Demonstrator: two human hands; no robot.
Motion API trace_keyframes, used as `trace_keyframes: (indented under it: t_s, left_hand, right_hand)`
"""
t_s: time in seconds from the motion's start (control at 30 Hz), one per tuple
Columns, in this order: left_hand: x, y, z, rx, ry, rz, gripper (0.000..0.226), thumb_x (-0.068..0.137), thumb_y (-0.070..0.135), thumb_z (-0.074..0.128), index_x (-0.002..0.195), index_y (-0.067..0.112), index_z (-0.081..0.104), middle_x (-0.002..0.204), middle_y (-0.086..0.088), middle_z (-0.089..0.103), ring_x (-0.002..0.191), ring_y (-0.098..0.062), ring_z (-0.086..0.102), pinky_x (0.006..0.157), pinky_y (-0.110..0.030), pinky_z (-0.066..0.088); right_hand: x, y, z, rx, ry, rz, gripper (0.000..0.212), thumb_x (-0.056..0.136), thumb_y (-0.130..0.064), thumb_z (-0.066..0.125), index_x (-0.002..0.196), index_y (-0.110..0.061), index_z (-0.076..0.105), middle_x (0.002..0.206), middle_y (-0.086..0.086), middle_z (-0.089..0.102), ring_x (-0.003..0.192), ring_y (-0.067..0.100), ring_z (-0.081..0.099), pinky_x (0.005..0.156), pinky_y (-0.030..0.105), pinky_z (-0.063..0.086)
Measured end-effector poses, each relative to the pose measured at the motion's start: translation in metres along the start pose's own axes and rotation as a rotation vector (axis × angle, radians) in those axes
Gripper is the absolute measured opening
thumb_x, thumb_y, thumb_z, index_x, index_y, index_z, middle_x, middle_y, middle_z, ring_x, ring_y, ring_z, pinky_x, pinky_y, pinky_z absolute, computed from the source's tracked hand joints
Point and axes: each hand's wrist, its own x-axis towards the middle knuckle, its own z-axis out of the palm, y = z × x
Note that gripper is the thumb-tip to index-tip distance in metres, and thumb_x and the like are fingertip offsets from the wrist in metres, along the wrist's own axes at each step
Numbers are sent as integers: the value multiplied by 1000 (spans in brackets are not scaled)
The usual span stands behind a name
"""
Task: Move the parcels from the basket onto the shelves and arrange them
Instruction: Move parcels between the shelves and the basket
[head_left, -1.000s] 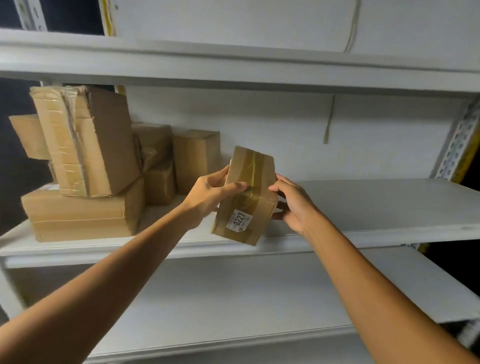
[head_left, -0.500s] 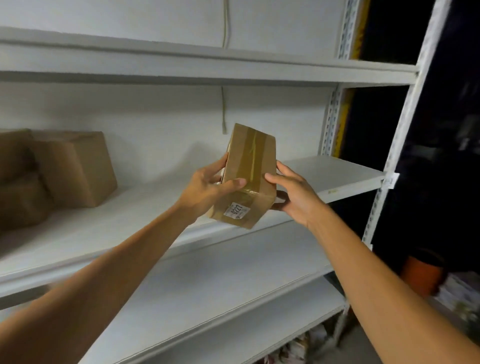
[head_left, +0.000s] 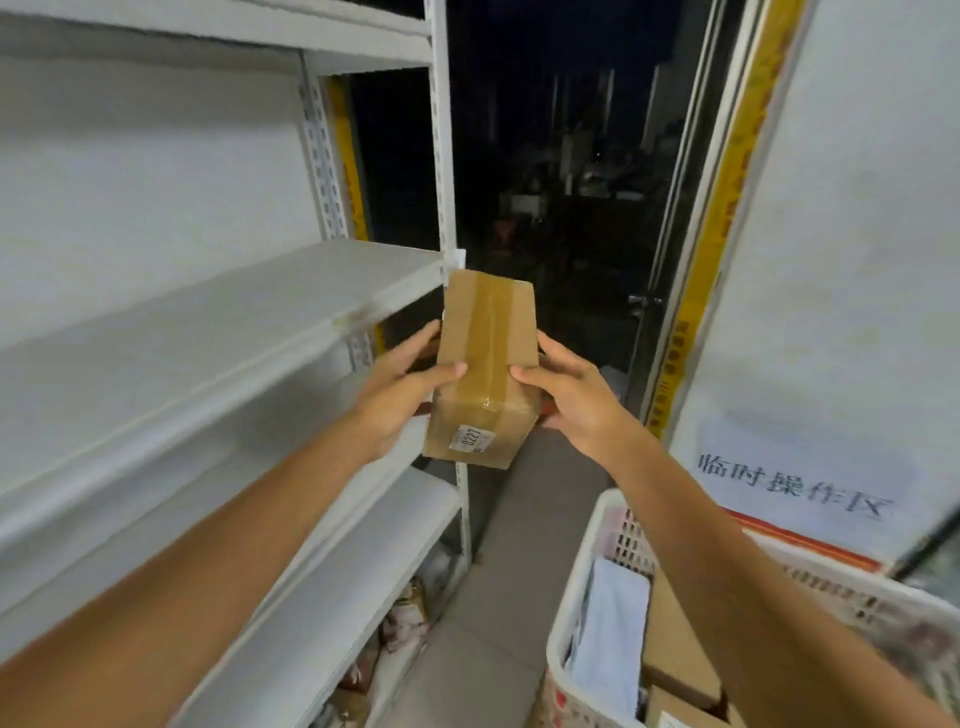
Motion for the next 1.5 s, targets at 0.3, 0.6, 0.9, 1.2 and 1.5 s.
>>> trace_keyframes:
  t_s: [0.3,0.6,0.9,1.2,1.5]
  left_hand:
    - [77,-84,147,-77,-374,-116,70,81,11,73,141,32,43,108,30,58,95,18,57,66,-4,47]
    - [80,-156,289,-60,-788,-199,74,81,8,73,144,24,40,119,25,51,105,12,52,75,-6,48]
    - [34,-229,384,-33,-899,-332,79,81,6,73,147,23,34,148,2,41,132,-4,33,102,-24,39]
    - [12,-295,472,-8,-746,-505,78,81,-2,70,147,21,35,150,-3,39,126,-1,35,81,-8,47]
    - [10,-370,582,-41,-689,-592,78,82,-1,69,145,31,36,151,6,38,137,-4,31,96,-20,47]
  right_hand:
    - [-50,60,-126,-89,484,61,51,96,-11,57,142,-28,48,122,-7,65,111,17,62,78,34,58]
    - [-138,120,-208,-11,913,184,62,90,1,58,138,-36,46,106,-23,66,100,7,64,81,39,59]
    - [-204,182,-275,51,1026,343,64,88,0,60,141,-33,45,121,-6,63,106,18,65,86,46,58]
    - [-226,247,-372,63,935,471,59,88,-1,59,127,-45,50,113,-16,65,114,29,61,93,49,54]
    - [-241,302,-476,33,954,532,61,93,4,50,146,-22,37,137,0,51,125,24,50,101,41,47]
